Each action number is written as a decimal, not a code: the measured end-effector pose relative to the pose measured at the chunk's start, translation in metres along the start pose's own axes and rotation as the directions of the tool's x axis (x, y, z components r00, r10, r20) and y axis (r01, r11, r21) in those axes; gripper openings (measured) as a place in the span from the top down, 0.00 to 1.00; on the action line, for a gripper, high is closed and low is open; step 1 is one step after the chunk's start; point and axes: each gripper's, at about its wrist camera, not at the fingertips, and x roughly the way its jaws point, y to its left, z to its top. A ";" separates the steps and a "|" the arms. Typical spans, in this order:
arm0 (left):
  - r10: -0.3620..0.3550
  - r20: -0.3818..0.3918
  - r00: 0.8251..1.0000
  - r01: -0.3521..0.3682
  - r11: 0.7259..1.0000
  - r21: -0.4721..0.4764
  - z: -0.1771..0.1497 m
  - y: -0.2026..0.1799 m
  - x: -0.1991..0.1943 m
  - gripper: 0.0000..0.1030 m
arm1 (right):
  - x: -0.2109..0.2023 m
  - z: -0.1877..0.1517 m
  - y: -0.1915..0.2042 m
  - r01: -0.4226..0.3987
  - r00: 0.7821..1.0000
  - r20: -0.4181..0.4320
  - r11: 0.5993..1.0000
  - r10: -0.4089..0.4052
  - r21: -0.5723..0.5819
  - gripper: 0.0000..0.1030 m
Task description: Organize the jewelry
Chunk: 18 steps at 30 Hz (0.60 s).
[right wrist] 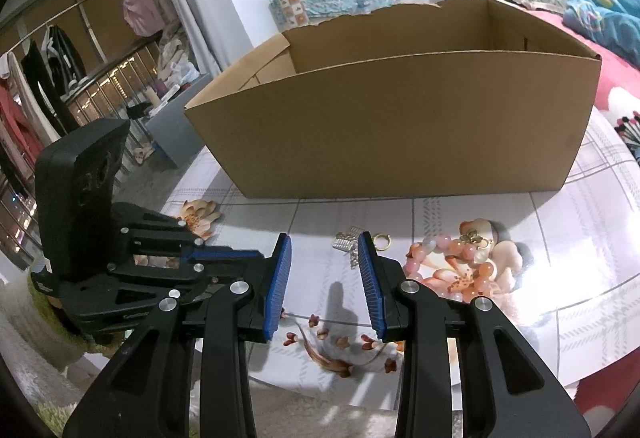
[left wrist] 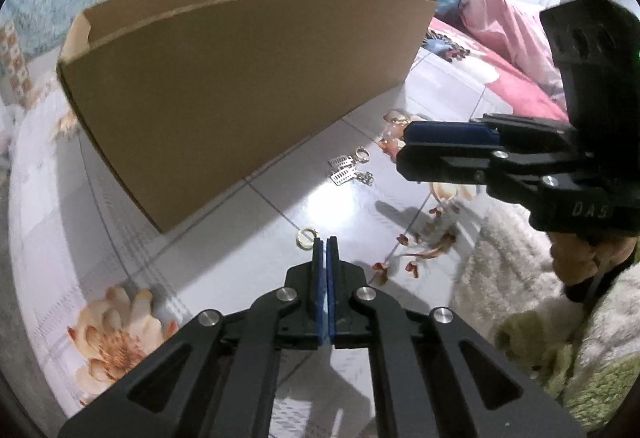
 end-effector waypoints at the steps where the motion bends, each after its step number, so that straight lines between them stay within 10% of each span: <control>1: 0.017 0.000 1.000 -0.017 1.000 0.017 0.001 -0.001 0.001 0.96 | 0.000 0.000 0.000 -0.001 1.000 0.000 1.000 0.001 0.001 0.68; 18: 0.148 -0.044 0.988 -0.145 0.987 0.064 0.012 -0.012 0.018 0.84 | -0.002 -0.001 -0.006 -0.004 1.000 0.004 1.000 0.004 0.010 0.67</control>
